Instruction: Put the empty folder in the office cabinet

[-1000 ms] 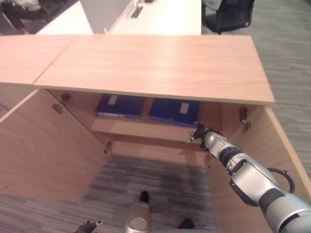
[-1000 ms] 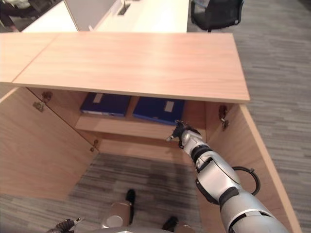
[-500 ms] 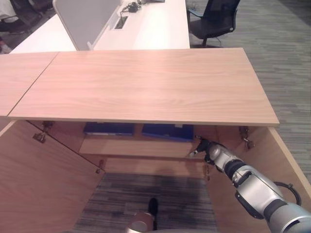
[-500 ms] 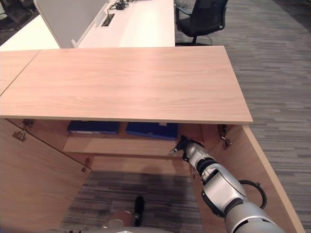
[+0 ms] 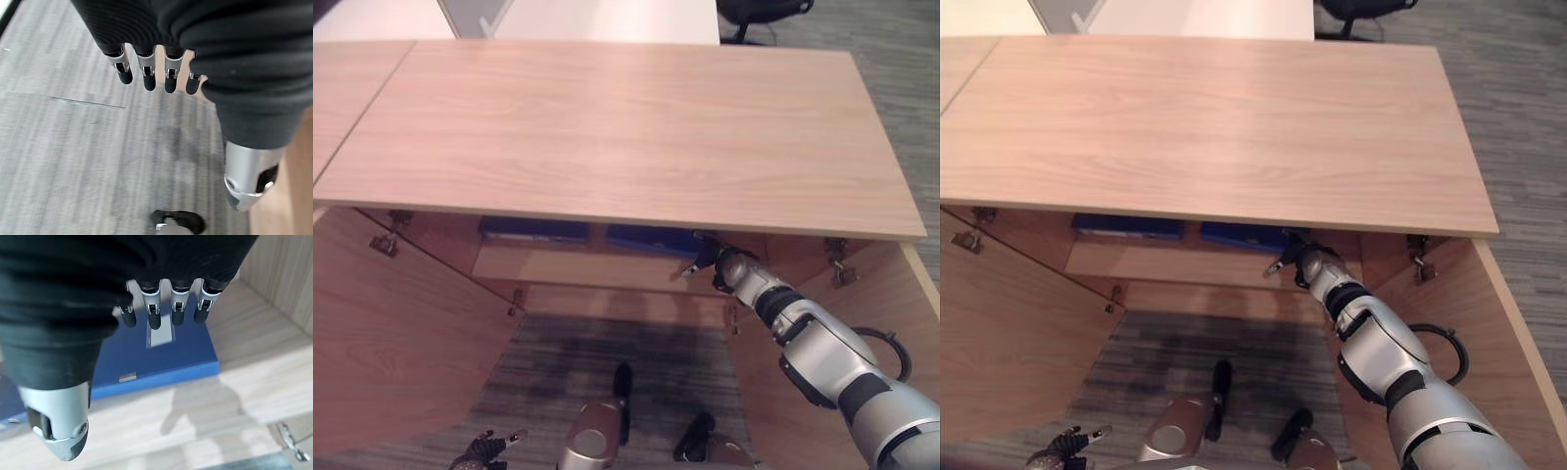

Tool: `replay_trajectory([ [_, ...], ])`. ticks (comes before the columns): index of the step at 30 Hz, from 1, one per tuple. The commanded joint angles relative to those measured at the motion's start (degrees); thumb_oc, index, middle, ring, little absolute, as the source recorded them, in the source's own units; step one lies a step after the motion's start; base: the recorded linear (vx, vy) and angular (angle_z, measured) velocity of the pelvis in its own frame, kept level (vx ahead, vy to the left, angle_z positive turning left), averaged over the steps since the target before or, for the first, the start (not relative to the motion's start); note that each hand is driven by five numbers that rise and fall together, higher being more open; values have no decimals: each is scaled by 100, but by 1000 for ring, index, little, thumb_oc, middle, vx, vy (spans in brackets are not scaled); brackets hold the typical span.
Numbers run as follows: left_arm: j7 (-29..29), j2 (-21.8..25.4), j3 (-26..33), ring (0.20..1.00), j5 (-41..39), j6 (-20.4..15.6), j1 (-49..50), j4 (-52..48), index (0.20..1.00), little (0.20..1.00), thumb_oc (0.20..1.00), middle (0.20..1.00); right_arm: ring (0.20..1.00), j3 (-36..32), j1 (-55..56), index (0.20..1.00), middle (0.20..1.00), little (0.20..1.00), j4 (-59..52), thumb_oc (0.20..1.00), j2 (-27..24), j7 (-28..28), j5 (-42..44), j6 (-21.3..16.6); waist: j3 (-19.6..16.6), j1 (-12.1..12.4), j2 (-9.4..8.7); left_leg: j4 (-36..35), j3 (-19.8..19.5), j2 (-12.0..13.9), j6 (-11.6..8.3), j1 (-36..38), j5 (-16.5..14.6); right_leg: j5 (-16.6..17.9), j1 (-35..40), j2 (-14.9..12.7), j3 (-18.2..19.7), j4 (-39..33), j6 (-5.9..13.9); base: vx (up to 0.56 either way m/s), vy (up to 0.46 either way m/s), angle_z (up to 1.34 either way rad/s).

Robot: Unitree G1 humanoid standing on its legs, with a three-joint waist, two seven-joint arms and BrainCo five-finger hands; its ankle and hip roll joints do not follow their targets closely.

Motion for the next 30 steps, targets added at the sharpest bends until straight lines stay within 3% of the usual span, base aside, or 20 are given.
replay_trajectory([
  [1,164,180,-122,1000,-209,-87,-59,159,1000,1000,1000,1000,1000,196,-561,1000,1000,1000,-2,1000,-176,-226,73,-102,311,76,-104,678,-138,8,-42,-241,-601,563,151,-71,182,-590,190,-86,-76,2],
  [8,312,195,-255,1000,-416,-133,-229,45,1000,1000,1000,1000,1000,278,-779,1000,1000,1000,-107,1000,-327,-309,333,-125,606,14,-19,1343,-281,108,-58,-792,-768,225,-340,-195,262,196,37,-53,-60,7],
  [17,389,387,-338,1000,-691,-174,-439,-22,1000,1000,1000,1000,1000,622,-1313,1000,1000,1000,138,1000,-537,-392,36,-104,936,62,91,2606,-451,176,12,-1655,-1189,-421,-1132,-394,388,1605,-163,-28,-36,9],
  [30,499,500,-462,1000,-778,-196,-470,66,1000,1000,1000,1000,1000,686,-1824,1000,1000,1000,547,1000,-814,-699,87,-88,923,210,47,3361,-740,59,74,-2480,-1466,-1003,-1810,-609,294,2562,-375,22,-35,14],
])
